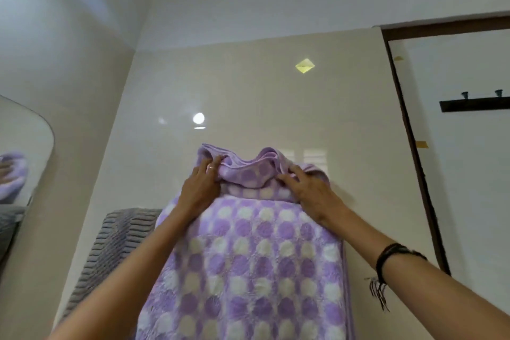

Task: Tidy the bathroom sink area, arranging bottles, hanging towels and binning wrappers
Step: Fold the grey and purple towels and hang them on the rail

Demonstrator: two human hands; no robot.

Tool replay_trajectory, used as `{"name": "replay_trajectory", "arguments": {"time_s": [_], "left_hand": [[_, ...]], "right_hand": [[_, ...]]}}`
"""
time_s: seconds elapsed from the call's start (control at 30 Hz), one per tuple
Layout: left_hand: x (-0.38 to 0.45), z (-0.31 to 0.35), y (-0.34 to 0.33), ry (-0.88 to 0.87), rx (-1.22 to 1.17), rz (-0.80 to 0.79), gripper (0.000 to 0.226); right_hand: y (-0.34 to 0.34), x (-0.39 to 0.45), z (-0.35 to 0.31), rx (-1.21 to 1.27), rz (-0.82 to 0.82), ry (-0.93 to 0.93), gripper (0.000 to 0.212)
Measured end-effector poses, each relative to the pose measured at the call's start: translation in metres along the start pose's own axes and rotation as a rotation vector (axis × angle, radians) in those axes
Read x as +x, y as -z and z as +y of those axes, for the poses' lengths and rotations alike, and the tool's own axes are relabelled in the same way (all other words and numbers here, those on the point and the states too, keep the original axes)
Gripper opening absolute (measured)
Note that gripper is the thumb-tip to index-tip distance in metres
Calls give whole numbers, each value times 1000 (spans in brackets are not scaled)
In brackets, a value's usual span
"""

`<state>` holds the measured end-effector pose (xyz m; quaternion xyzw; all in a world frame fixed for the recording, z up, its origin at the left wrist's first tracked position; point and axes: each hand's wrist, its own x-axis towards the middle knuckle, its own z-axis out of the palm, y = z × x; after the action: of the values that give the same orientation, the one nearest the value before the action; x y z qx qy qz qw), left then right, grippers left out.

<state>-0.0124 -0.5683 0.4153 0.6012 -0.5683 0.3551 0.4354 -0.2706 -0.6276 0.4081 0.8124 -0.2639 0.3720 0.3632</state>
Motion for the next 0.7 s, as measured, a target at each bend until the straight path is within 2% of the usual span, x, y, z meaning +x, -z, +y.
{"name": "replay_trajectory", "arguments": {"time_s": [0.1, 0.2, 0.27, 0.33, 0.4, 0.47, 0.53, 0.6, 0.63, 0.7], "left_hand": [[-10, -5, 13, -93, -68, -135, 54], [-29, -13, 23, -79, -40, -349, 51], [-35, -15, 30, -101, 48, -444, 53], [-29, -5, 35, -106, 83, -514, 55], [-21, 7, 36, 21, 45, -618, 63], [-17, 11, 33, 198, 36, -717, 61], [-21, 3, 26, 317, 6, -659, 60], [-20, -8, 12, 290, -142, -424, 39], [-14, -6, 9, 323, -184, -418, 33], [-2, 2, 8, 459, -141, -478, 38]], "right_hand": [[7, -1, 1, 208, -73, -9, 46], [18, -9, -6, 488, -326, -119, 34], [29, -12, -10, 583, -445, -149, 34], [43, -8, -15, 564, -548, -196, 39], [52, 0, -22, 533, -672, -314, 47], [49, 3, -26, 538, -702, -495, 58], [38, 1, -30, 540, -608, -625, 62], [26, 6, -31, 373, -592, -620, 66], [20, 11, -31, 288, -601, -617, 63], [14, 24, -29, 224, -642, -616, 48]]}}
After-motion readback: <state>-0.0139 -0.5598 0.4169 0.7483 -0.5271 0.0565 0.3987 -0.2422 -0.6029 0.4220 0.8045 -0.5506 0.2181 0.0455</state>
